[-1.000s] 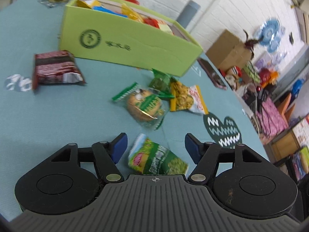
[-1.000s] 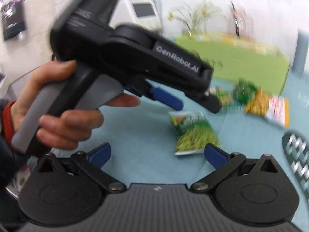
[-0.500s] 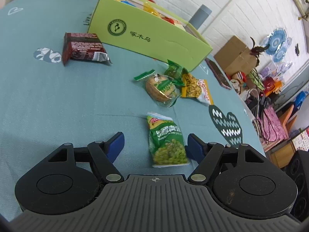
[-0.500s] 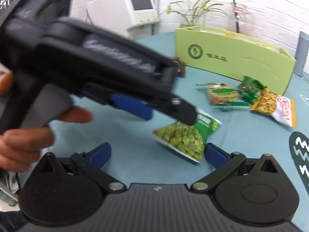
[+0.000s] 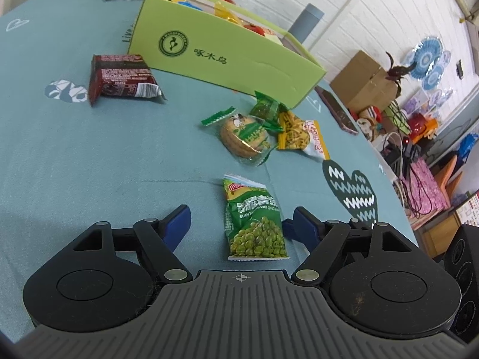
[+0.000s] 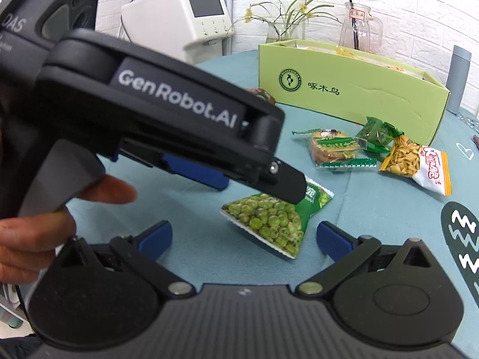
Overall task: Organize snacks
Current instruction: 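Grasp the green pea snack bag with the left tool, then carry the green pea bag into the green box and open the left tool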
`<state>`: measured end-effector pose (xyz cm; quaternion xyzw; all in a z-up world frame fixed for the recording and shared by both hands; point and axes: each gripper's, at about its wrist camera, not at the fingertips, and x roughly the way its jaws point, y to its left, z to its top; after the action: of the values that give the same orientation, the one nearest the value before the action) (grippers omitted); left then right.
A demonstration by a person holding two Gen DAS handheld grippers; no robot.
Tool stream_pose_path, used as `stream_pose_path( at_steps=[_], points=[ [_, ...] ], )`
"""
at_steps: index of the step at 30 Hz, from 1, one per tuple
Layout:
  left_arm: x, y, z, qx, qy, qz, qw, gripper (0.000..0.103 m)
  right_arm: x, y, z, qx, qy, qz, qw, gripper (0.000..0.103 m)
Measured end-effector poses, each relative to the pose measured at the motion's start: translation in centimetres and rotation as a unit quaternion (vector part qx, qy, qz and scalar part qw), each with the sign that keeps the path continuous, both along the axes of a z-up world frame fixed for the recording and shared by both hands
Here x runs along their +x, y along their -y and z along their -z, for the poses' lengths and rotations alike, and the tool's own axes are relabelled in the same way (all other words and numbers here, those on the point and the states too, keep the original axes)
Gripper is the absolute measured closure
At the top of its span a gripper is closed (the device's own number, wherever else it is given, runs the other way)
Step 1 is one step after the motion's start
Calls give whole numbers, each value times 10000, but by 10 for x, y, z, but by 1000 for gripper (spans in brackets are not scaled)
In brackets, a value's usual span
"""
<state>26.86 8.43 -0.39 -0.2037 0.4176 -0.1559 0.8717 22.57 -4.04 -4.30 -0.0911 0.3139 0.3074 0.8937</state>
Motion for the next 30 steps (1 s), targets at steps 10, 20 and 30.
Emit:
stream_pose_path(
  at_steps=[10, 20, 30],
  points=[
    [-1, 8, 1, 292, 205, 330, 9988, 38, -4, -2, -1, -85, 54, -41, 9999, 1],
    [2, 25, 3, 587, 338, 735, 9950, 91, -3, 3, -10, 41, 153, 114, 9998, 34],
    [72, 17, -77, 305, 976, 392, 9940, 98, 66, 2, -79, 76, 1197, -21, 9928, 32]
  ],
)
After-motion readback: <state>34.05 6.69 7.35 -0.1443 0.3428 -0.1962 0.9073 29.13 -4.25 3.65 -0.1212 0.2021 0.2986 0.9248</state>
